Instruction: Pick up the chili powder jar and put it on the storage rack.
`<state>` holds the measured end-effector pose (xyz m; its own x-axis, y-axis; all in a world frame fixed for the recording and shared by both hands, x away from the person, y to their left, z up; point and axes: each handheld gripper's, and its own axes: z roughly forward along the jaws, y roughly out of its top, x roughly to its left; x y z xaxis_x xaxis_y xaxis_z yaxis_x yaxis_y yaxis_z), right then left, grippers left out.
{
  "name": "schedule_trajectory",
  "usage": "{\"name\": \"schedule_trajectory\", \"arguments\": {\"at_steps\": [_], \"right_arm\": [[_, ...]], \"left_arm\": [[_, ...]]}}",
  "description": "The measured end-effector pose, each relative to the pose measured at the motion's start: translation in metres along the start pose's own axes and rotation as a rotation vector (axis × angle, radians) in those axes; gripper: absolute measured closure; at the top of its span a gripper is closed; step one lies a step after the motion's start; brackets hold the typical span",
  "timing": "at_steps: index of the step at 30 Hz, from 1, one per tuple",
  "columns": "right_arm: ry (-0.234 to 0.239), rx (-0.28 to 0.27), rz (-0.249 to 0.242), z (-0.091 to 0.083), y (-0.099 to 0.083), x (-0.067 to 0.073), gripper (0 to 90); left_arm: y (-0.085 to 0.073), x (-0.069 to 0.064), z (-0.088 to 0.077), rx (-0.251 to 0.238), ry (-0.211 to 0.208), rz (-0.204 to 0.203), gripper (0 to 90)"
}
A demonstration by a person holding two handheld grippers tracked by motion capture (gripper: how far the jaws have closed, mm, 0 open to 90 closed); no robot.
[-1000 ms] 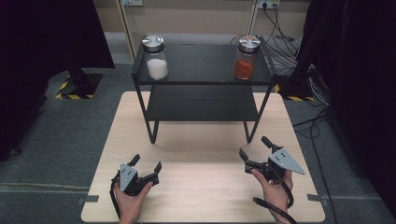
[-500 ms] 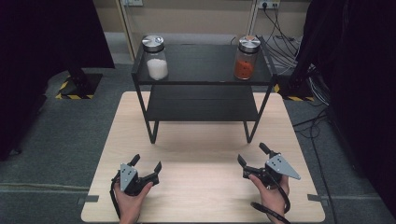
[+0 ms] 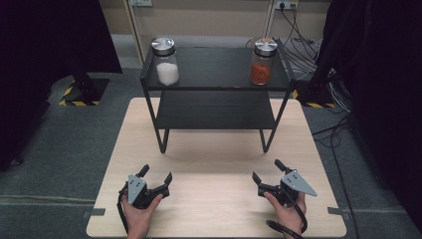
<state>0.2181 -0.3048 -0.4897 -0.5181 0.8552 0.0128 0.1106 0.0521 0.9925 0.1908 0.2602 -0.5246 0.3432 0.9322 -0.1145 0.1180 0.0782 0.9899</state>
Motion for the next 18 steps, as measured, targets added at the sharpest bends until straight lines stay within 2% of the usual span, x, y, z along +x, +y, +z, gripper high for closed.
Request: {"name": "schedule_trajectory", "arguments": {"at_steps": [8, 18], "right_arm": [[0.006, 0.032, 0.007, -0.001, -0.007, 0.001, 3.9], [0.008, 0.046, 0.003, -0.003, -0.013, 0.002, 3.9]], "left_arm": [[0.0, 0.0, 0.0, 0.0, 0.0, 0.0, 7.3], [0.0, 0.0, 0.0, 0.0, -0.001, 0.001, 7.3]]}}
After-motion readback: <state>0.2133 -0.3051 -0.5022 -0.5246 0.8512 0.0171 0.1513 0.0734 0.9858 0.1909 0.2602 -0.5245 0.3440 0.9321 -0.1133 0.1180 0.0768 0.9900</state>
